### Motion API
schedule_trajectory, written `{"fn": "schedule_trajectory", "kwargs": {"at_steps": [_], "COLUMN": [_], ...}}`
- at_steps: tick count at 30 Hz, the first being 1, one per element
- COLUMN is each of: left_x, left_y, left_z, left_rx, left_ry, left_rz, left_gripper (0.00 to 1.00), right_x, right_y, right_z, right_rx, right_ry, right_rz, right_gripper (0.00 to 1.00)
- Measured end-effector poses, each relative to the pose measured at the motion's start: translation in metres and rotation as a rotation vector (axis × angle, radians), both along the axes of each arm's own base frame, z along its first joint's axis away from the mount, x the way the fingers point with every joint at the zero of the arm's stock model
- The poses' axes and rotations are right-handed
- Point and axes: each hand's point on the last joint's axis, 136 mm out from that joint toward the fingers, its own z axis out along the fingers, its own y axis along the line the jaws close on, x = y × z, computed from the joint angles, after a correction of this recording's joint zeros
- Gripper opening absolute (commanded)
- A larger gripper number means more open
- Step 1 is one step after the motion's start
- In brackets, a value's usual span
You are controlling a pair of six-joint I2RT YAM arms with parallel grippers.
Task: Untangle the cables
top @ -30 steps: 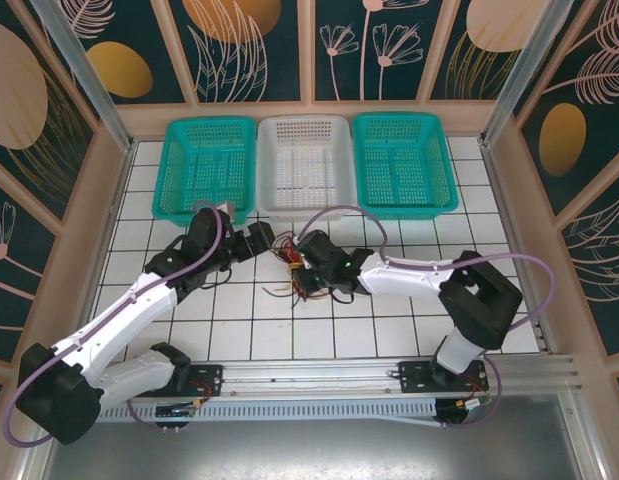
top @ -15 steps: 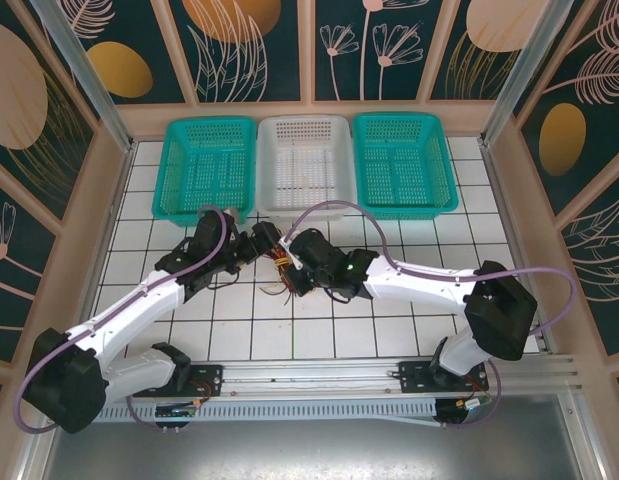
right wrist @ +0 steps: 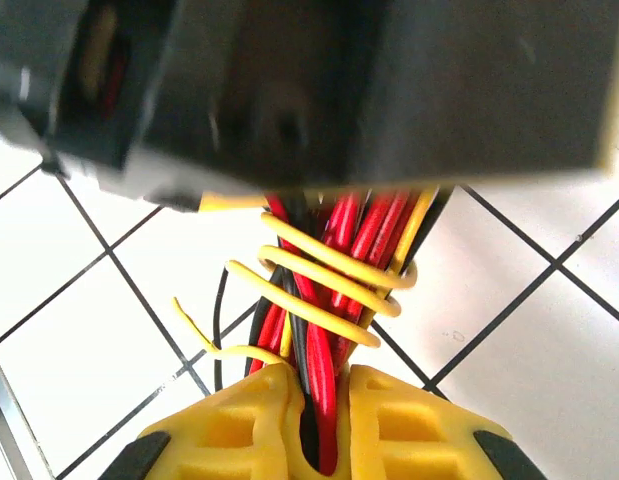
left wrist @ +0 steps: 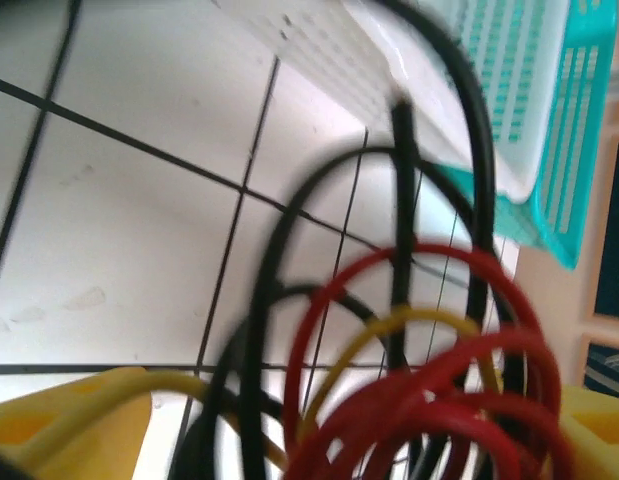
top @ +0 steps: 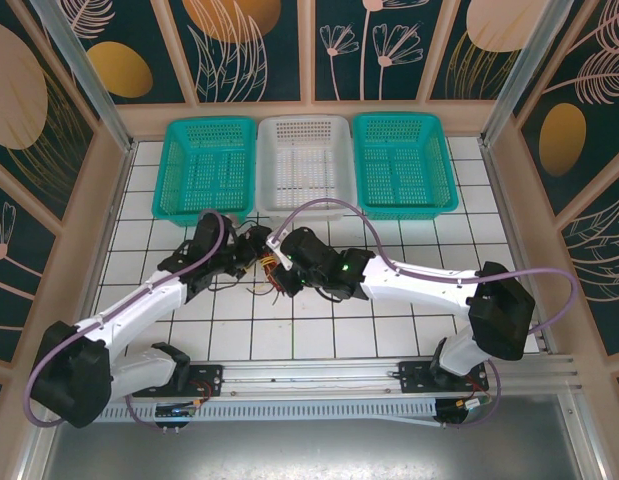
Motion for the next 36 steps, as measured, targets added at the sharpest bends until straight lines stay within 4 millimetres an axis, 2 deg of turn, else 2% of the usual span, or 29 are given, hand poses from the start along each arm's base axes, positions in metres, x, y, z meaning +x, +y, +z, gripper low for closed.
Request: {"fn": "schedule_trajectory", "kwargs": {"at_steps": [3, 5, 13, 15, 16, 19, 20, 21, 23, 27, 29, 31, 33, 36], "left_x": [0.004, 0.004, 0.004, 0.005, 0.005, 0.007, 0.008, 0.010, 0.015, 0.035, 0.041, 0.045, 0.048, 0.053], "left_y": [0.008, 0.007, 0.004, 0.003, 0.003, 0.000, -0.001, -0.001, 0.001, 0.012, 0.020, 0.030, 0.038, 0.050], "left_z": [0.001, 0.001, 0.001, 0.001, 0.002, 0.007, 0.009, 0.011, 0.017, 0.045, 0.062, 0.078, 0.092, 0.106], "left_rx": [-0.010, -0.014, -0.025, -0.035, -0.041, -0.059, -0.065, -0.068, -0.062, -0.038, -0.043, -0.054, -0.068, -0.089], "left_ry": [-0.001, 0.003, -0.001, 0.004, 0.001, -0.015, -0.021, -0.026, -0.044, -0.123, -0.178, -0.229, -0.269, -0.313], "left_rz": [0.019, 0.012, -0.021, -0.024, -0.024, -0.031, -0.031, -0.027, -0.006, 0.086, 0.145, 0.209, 0.265, 0.351], "left_gripper": [0.76, 0.69, 0.13, 0.01, 0.00, 0.00, 0.00, 0.00, 0.00, 0.00, 0.00, 0.00, 0.00, 0.00], "right_x": [-0.001, -0.002, -0.004, -0.004, -0.004, 0.001, 0.005, 0.010, 0.026, 0.059, 0.064, 0.058, 0.044, 0.021], "right_y": [0.001, 0.001, 0.002, 0.001, 0.001, 0.001, -0.001, -0.005, -0.017, -0.053, -0.058, -0.049, -0.036, -0.011], "right_z": [0.000, -0.001, -0.005, -0.005, -0.005, -0.003, -0.001, 0.004, 0.020, 0.081, 0.114, 0.141, 0.148, 0.132], "right_rx": [0.002, 0.002, -0.005, -0.008, -0.010, 0.000, 0.005, 0.017, 0.057, 0.198, 0.274, 0.355, 0.398, 0.404], "right_ry": [0.004, 0.007, 0.020, 0.020, 0.020, 0.013, 0.008, 0.006, -0.005, -0.026, -0.026, -0.004, 0.043, 0.145], "right_rz": [0.006, 0.009, 0.018, 0.017, 0.015, -0.002, -0.019, -0.046, -0.120, -0.300, -0.351, -0.357, -0.343, -0.312], "right_gripper": [0.06, 0.05, 0.06, 0.12, 0.19, 0.57, 0.66, 0.71, 0.74, 0.73, 0.70, 0.66, 0.64, 0.64]}}
